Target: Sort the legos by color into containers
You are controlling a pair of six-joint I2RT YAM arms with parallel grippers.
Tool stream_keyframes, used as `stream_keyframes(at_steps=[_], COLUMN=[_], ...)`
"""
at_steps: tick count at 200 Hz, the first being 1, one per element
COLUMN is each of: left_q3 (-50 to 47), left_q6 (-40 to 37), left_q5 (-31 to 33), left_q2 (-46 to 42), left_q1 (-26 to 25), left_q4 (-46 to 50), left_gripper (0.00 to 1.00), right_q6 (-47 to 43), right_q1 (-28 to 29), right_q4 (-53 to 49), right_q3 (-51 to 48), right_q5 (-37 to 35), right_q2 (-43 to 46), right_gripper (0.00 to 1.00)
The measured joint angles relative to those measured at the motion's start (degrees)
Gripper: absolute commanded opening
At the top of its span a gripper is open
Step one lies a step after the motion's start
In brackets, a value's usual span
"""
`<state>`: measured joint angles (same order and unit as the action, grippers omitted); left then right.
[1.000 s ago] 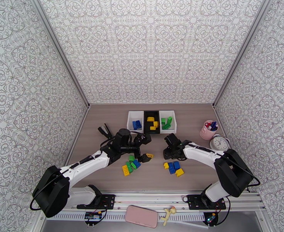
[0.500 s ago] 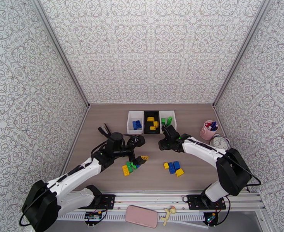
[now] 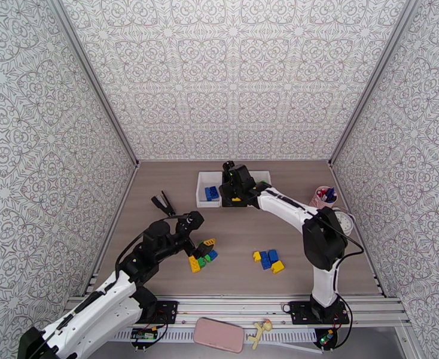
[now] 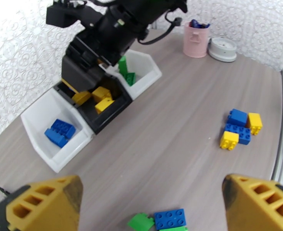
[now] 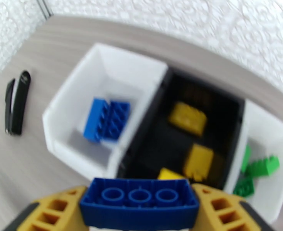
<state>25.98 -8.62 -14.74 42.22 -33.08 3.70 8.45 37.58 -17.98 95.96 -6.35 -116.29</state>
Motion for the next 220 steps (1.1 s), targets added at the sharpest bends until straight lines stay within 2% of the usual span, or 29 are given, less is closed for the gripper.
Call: stream_keyframes(at_steps=[45, 79, 138, 158, 178, 220], left_q3=[-1.6, -2.0, -2.0, -1.7, -1.0, -0.1], left_q6=[4.2, 7.4, 11.8, 13.2, 14.2, 18.9], left_q5=[5.8, 11.7, 17.2, 18.6, 19.4, 19.2], left_q2=[0.1, 0.1, 2.3, 4.0, 5.8, 7.0], left_q1=[0.7, 1.0, 1.5, 1.8, 2.3, 5.9], left_q4=[-0.7, -1.6, -1.7, -0.8, 0.5, 2.0], left_gripper=[1.00, 1.00, 1.00, 1.00, 1.00, 1.00], right_q6=[-3.0, -4.7, -8.3, -9.2, -9.9, -15.2], right_q1=[0.0, 0.0, 0.0, 0.0, 0.0, -0.2], right_q4=[0.0, -0.4, -0.4, 1.2, 3.7, 13.0], right_q3=[14.0, 20.5, 24.3, 21.0, 13.8, -6.2], right_q5=[0.2, 0.6, 0.7, 1.1, 1.6, 8.0], right_q2=[-12.3, -19.1, -22.0, -20.2, -15.2, 0.5], right_gripper=[0.54, 0.56, 0.85, 0.90, 0.94, 0.93])
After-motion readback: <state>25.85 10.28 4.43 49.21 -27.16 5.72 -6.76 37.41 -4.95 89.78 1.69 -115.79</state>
